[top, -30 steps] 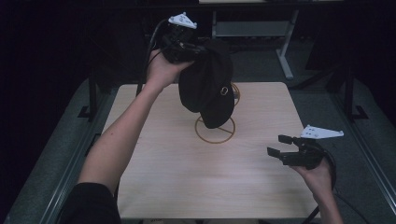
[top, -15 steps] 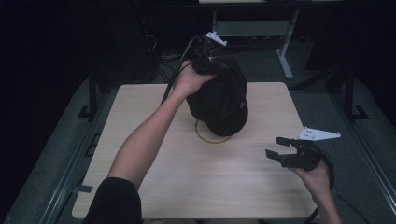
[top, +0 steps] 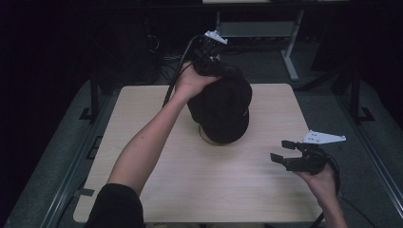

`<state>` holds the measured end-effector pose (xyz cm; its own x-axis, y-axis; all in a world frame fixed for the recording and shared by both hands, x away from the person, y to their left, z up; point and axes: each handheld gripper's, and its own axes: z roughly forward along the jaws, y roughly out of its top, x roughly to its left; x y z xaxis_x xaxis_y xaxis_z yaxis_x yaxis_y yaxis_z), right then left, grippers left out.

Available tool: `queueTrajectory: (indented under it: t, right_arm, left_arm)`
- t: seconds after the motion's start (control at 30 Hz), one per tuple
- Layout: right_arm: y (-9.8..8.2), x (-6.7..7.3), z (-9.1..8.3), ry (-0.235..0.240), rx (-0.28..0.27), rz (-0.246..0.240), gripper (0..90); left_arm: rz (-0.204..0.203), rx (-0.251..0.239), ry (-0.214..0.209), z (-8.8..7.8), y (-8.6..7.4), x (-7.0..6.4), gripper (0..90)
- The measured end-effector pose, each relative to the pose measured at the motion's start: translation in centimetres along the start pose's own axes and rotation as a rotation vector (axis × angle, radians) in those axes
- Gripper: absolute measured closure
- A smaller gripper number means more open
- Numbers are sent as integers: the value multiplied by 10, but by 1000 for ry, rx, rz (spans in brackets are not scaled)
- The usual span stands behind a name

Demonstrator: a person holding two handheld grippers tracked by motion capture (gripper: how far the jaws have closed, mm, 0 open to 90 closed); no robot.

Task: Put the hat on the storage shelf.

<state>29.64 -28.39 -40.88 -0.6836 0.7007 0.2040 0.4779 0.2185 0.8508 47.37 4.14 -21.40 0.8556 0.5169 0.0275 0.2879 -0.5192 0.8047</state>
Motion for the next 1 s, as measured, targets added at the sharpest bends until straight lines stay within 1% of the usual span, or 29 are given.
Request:
queueTrajectory:
  t: [0.03, 0.1, 0.17, 0.27, 0.3, 0.37, 0.47, 0.5, 0.53, 0.63, 0.8, 0.93, 1.0]
  right_arm:
    - [0, 0, 0, 1, 2, 2, 217]
    - [0, 1, 1, -2, 6, 1, 217]
    - [0, 1, 1, -4, 4, -2, 217]
    - [0, 1, 3, -6, 8, -2, 217]
    - [0, 1, 4, -5, 12, 2, 217]
    - [0, 2, 6, -9, 22, -6, 216]
    - [0, 3, 7, -10, 20, -5, 215]
    - [0, 3, 7, -11, 22, -6, 213]
    - [0, 2, 7, -11, 23, -4, 212]
    - [-1, 2, 7, -10, 27, 0, 207]
    - [-3, 2, 8, -8, 33, 8, 203]
    - [-4, 4, 8, -15, 30, 2, 204]
    - [-4, 4, 9, -18, 31, 1, 204]
  left_arm:
    - [-5, -4, 5, -2, -3, 1, 604]
    - [-15, -4, 2, -4, -6, 2, 593]
    - [-17, -9, 13, -9, -11, 1, 573]
    - [-31, -14, 7, -13, -14, 2, 556]
    - [-27, -10, 9, -15, -15, 2, 551]
    - [-32, -19, 11, -18, -16, 3, 547]
    - [-39, -25, 13, -22, -17, 2, 534]
    - [-28, -21, 14, -23, -17, 3, 532]
    - [-30, -24, 19, -25, -17, 3, 527]
    - [-36, -26, 29, -29, -19, 3, 487]
    - [-46, -35, 48, -37, -27, 5, 456]
    - [-63, -48, 41, -43, -34, 7, 426]
    - [-63, -48, 42, -45, -37, 7, 414]
